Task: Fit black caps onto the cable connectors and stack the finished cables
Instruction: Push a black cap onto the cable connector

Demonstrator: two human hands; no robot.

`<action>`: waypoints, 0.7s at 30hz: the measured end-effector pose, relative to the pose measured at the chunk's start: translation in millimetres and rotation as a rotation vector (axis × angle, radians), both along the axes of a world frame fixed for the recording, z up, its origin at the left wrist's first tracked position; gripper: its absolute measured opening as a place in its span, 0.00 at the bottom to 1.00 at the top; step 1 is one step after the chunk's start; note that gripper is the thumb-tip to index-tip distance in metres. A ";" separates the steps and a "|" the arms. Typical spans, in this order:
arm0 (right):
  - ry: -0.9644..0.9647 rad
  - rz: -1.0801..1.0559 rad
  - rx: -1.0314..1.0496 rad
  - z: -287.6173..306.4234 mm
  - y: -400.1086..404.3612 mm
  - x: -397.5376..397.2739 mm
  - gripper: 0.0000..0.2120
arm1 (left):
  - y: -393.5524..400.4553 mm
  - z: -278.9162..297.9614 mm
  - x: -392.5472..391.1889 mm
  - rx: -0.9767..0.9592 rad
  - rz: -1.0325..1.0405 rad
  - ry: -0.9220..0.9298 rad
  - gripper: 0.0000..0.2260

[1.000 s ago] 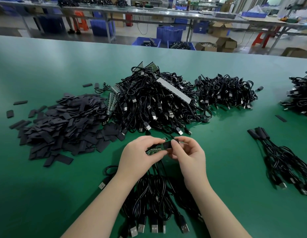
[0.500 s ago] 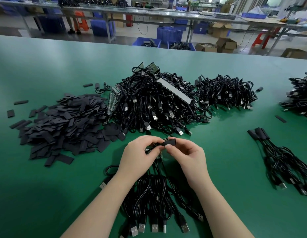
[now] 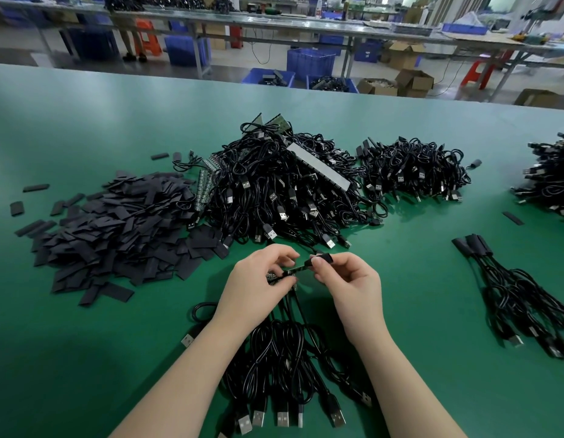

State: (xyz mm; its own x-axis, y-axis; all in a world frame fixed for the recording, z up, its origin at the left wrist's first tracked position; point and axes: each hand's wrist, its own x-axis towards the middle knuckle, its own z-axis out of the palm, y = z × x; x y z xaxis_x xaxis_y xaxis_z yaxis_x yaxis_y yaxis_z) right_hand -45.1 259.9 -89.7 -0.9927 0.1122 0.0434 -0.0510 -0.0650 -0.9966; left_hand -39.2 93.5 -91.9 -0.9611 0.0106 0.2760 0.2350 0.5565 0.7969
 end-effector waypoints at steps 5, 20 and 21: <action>0.021 -0.002 0.003 -1.7 -3.3 1.1 0.02 | 0.6 1.9 0.8 -0.033 0.015 0.049 0.13; 0.020 0.023 -0.110 3.5 -5.2 3.1 0.10 | -0.1 -0.8 -1.1 -0.068 0.011 0.074 0.12; 0.019 0.022 -0.117 4.0 -4.8 3.5 0.09 | 0.3 -1.0 -1.0 -0.068 0.002 0.056 0.12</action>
